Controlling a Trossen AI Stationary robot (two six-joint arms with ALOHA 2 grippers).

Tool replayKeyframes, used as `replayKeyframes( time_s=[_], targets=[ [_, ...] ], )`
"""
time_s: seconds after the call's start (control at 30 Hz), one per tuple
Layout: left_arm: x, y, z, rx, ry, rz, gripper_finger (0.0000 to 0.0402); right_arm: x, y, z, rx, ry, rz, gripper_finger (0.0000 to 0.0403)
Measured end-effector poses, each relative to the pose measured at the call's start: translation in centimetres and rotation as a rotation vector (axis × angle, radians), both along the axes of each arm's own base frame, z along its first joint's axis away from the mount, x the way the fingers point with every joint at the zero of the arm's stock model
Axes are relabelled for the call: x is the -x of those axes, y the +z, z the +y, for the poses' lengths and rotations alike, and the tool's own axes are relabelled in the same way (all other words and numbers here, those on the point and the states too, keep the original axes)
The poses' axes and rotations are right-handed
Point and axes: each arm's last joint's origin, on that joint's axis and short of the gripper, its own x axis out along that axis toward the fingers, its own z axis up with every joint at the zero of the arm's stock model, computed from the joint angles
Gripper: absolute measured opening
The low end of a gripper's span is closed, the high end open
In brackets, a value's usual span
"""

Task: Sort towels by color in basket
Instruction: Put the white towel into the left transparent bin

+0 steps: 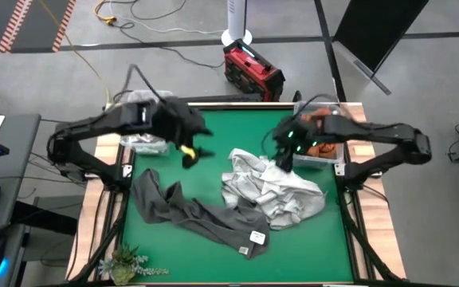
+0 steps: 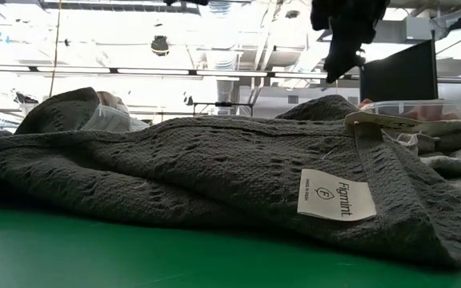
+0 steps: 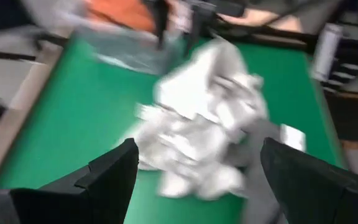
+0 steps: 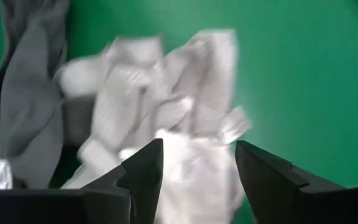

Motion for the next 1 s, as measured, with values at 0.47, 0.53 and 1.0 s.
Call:
replayKeyframes(
  time_s=[0.47,0.53,1.0],
  targets=[
    [4.5,-5.4,-7.3,0.230,0.011,-0.127,0.0325,-3.7,-5.5,5.3,-0.017,0.201,0.284,0.0280],
    [5.5,-5.3,-7.6,0.249,0.037,-0.146,0.0325,-3.5,-5.5,4.6,-0.001,0.226,0.298,0.0293],
    [8.6,-4.3,-7.6,0.219,0.274,-0.260,0.0325,-2.2,-7.9,-1.9,0.081,0.287,0.360,0.0342]
  ],
)
